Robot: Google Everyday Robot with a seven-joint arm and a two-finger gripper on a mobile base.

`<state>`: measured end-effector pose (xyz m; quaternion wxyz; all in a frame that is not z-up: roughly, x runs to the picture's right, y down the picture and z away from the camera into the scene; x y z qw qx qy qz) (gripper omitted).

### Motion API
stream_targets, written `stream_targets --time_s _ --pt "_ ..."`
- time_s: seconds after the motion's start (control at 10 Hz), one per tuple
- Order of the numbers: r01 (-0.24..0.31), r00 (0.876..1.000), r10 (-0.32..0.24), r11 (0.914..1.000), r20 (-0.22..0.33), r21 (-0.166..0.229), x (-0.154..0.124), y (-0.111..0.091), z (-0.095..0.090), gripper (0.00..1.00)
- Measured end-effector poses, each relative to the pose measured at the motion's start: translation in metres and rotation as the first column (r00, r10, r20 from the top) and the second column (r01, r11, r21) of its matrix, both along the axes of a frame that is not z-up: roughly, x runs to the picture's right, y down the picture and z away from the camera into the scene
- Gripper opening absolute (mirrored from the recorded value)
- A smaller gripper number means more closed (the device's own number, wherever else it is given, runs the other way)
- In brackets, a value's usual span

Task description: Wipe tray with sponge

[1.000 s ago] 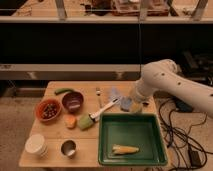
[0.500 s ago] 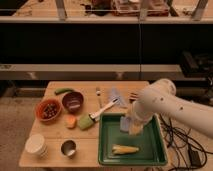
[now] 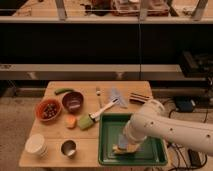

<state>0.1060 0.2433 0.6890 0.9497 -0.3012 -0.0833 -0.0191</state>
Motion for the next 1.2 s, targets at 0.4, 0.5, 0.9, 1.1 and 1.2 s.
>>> stream_targets --time_s 0.4,0.5,0.9,1.1,1.2 --pt "0.013 0.998 -0.014 0.9995 -0.058 -0.029 0.001 -0.011 0.044 0.31" --pt "0.014 0.998 -0.016 0.9993 -0.065 -0.036 -0.001 -0.012 0.052 0.31" --pt "-0.018 0.996 0.013 0.9982 -0.094 -0.057 0.016 -0.011 0.063 0.31" --pt "-0.039 0.992 0.031 0.9973 -0.118 -0.063 0.039 -0.013 0.06 0.31" --pt "-0.056 0.99 0.047 0.9964 -0.137 -0.063 0.053 -0.015 0.059 0.31"
